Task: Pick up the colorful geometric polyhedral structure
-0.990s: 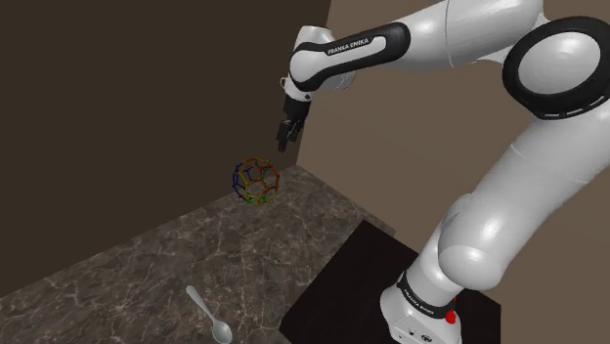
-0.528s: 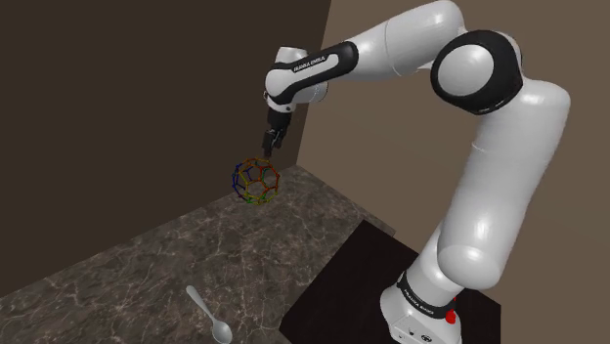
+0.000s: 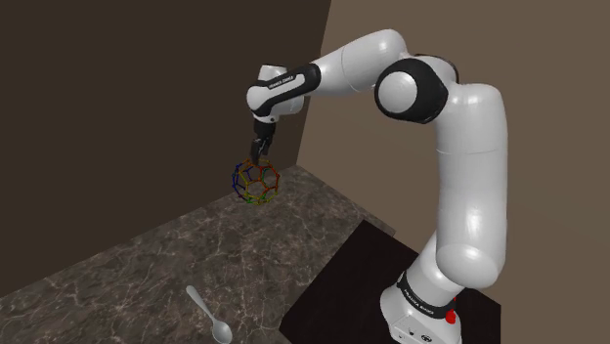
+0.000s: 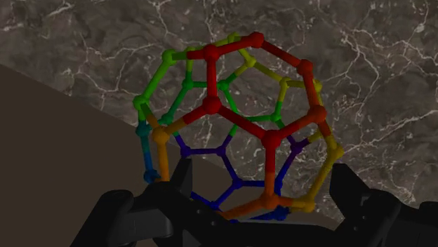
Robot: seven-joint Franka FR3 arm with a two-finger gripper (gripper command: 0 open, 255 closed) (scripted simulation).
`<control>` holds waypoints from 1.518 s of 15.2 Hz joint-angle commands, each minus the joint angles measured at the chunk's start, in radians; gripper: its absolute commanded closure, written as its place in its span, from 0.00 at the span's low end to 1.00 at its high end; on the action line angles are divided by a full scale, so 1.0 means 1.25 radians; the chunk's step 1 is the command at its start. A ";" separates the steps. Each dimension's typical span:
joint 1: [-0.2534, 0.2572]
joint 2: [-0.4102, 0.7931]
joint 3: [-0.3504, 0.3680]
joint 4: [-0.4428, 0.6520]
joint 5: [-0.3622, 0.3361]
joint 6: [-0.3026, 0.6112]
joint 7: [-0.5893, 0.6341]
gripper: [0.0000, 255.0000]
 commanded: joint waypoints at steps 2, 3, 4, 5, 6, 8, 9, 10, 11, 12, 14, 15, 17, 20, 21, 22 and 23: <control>-0.003 0.033 0.003 0.013 0.004 0.019 -0.006 0.00; -0.003 0.039 0.003 0.011 0.005 0.026 -0.007 0.00; -0.004 0.045 0.004 0.010 0.005 0.034 -0.008 0.00; -0.004 0.051 0.004 0.008 0.006 0.042 -0.009 0.00; -0.004 0.057 0.005 0.007 0.007 0.049 -0.010 0.00; -0.004 0.061 0.005 0.006 0.008 0.053 -0.011 0.00; -0.005 0.061 0.005 0.007 0.008 0.053 -0.011 1.00; -0.005 0.062 0.005 0.008 0.008 0.052 -0.011 1.00; -0.005 0.062 0.005 0.008 0.008 0.052 -0.011 1.00; -0.005 0.062 0.005 0.008 0.008 0.053 -0.011 1.00; -0.005 0.062 0.005 0.008 0.008 0.052 -0.011 1.00; -0.005 0.062 0.005 0.008 0.008 0.052 -0.011 1.00; -0.005 0.062 0.005 0.009 0.008 0.052 -0.011 1.00; -0.004 0.048 0.004 0.009 0.006 0.038 -0.009 1.00; -0.003 0.042 0.003 0.010 0.005 0.031 -0.008 1.00; -0.003 0.036 0.003 0.012 0.004 0.023 -0.007 1.00; -0.003 0.030 0.002 0.014 0.003 0.015 -0.006 1.00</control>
